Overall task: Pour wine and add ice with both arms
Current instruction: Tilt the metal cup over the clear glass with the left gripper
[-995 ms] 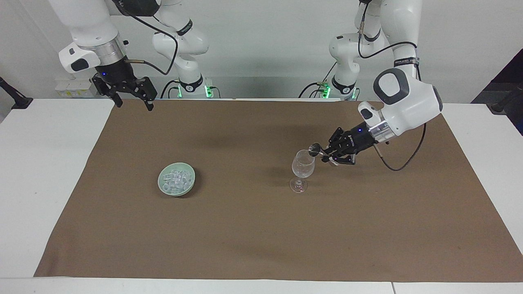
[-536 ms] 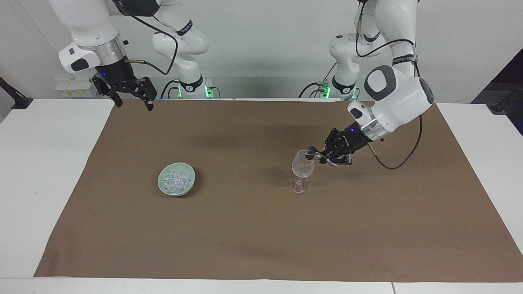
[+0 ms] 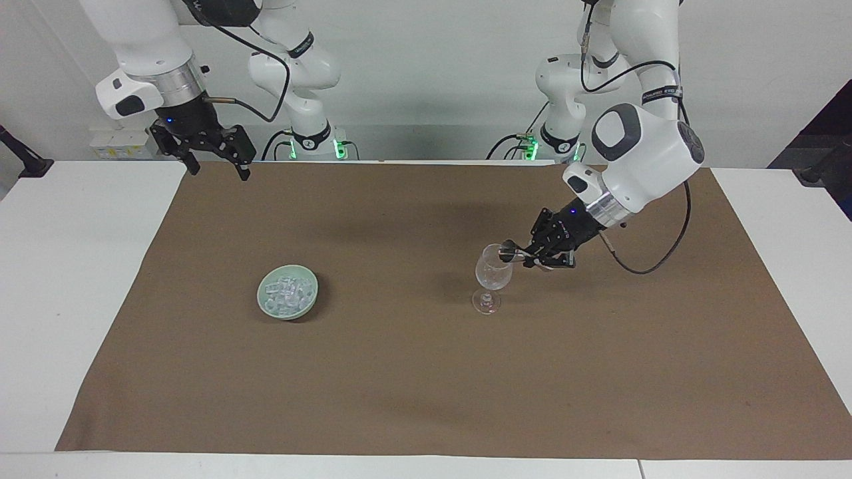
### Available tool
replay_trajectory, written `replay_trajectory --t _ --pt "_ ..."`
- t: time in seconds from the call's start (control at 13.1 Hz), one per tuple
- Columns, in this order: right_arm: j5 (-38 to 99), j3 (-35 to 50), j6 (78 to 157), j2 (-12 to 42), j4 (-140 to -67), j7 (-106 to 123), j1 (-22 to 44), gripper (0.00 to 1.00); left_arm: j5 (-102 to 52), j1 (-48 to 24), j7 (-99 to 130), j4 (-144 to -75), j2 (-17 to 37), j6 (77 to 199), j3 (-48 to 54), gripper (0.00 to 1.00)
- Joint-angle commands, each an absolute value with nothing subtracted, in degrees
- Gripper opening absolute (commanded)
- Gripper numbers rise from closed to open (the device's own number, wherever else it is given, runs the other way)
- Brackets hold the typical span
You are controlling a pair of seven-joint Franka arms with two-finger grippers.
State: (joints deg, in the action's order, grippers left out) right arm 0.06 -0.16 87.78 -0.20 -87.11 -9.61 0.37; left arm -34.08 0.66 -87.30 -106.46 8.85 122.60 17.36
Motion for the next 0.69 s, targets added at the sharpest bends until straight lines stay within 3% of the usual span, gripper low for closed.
replay_trajectory --t 0.0,0.61 --pt "1.23 0.09 88.42 -0.18 -87.36 -10.20 -0.18 1.00 -31.21 -0.53 -85.52 -106.26 7.82 122.26 16.26 0.00" --pt "1.23 0.09 88.42 -0.18 -87.36 -10.20 -0.18 1.00 -24.46 -1.40 -82.54 -104.06 7.65 120.59 16.26 0.00"
